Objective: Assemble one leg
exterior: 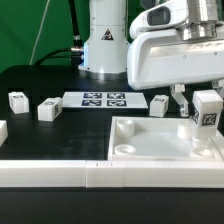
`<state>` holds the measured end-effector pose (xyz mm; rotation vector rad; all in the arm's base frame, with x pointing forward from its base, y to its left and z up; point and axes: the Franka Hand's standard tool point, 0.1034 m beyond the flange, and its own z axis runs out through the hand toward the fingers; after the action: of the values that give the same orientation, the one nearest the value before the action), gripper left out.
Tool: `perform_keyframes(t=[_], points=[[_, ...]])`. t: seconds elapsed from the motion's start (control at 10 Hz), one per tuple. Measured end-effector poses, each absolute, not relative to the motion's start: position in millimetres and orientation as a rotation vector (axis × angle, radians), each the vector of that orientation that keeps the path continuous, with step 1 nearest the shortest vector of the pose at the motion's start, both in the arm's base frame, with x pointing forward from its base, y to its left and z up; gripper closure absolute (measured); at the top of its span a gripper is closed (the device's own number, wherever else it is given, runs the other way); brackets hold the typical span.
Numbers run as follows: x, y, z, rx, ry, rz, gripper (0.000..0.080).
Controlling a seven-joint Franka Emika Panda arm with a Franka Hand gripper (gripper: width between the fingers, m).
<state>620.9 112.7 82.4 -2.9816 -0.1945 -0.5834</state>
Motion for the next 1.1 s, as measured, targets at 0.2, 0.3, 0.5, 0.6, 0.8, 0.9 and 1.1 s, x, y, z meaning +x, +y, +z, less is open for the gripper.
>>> perform_keyframes(t=[0.2,0.3,0.5,0.6,0.8,0.9,1.1], points=[[623,115,81.3,-2.975,-0.195,-0.620,0.0509],[625,115,79.9,-2.971,-0.193,-0.651,0.0509],[621,116,73.3,-2.969,-0.195,-0.672,0.0509],[617,117,69.3,-2.965,-0.195,-0.701,0.0509],[610,118,63.9,-2.952,-0.197,-0.793,0.0509],[608,118,63.5,-2.947,-0.199,-0.823,0.0509],[606,118,63.1,-2.942,-0.202,-0.846,0.0509]])
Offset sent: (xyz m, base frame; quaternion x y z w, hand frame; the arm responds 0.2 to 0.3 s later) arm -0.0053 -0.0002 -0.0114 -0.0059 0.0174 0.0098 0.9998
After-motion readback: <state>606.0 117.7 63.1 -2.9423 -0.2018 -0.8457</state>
